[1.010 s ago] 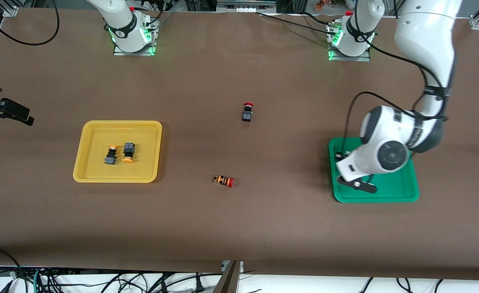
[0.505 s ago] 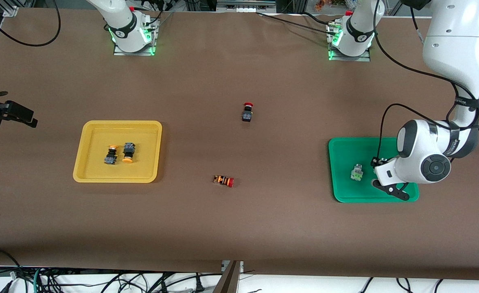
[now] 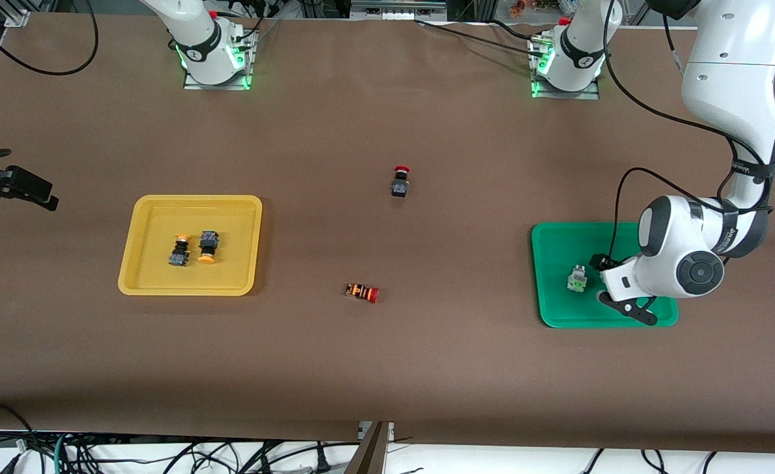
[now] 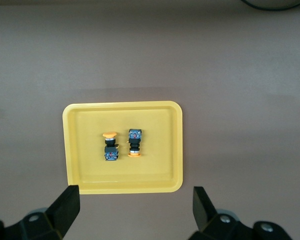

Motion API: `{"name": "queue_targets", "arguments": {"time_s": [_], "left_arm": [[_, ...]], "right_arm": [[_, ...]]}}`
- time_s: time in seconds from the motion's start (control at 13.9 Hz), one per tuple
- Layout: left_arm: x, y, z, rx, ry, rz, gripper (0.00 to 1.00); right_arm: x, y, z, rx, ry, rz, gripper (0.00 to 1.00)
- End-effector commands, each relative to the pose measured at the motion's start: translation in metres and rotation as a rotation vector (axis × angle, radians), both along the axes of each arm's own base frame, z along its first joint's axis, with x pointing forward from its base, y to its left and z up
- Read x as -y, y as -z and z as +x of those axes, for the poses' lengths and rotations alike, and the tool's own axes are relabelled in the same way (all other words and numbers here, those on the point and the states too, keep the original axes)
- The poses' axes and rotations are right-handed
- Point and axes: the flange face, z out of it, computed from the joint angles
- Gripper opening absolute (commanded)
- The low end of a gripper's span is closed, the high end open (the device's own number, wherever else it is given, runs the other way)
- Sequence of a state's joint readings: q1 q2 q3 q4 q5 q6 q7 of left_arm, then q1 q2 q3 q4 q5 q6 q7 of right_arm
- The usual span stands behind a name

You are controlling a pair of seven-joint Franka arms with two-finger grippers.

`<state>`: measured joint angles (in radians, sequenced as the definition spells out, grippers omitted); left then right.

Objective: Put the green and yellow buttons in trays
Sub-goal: 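Lower the button into the green tray and open the left gripper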

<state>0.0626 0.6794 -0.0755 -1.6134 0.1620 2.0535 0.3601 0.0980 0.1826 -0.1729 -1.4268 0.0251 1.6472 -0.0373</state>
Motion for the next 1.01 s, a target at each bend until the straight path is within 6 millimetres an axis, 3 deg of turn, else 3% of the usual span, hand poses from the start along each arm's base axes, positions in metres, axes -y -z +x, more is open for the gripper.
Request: {"name": "queue_targets", "arguments": {"time_s": [0.0, 0.36, 0.43, 0.58, 0.94], "left_arm": [[-0.002, -0.006, -0.001, 0.000, 0.012, 0.005, 1.00], [-0.002, -0.010, 0.001, 0.008, 0.007, 0.006, 1.00], [-0.001, -0.019, 0.003, 0.023, 0.008, 0.007, 1.00], [0.004, -0.060, 0.007, 0.064, 0.001, 0.003, 1.00], [0.016, -0.195, 0.018, 0.187, -0.148, -0.044, 1.00]], "right_arm": [[-0.002, -0.006, -0.002, 0.014, -0.003, -0.007, 0.99], [-0.003, -0.029, -0.005, 0.058, -0.005, -0.003, 1.00], [-0.004, -0.036, -0.006, 0.067, -0.002, -0.002, 1.00], [-0.003, -0.036, -0.005, 0.074, -0.002, -0.004, 0.99], [-0.005, -0.044, -0.005, 0.090, -0.009, -0.009, 1.00]]}}
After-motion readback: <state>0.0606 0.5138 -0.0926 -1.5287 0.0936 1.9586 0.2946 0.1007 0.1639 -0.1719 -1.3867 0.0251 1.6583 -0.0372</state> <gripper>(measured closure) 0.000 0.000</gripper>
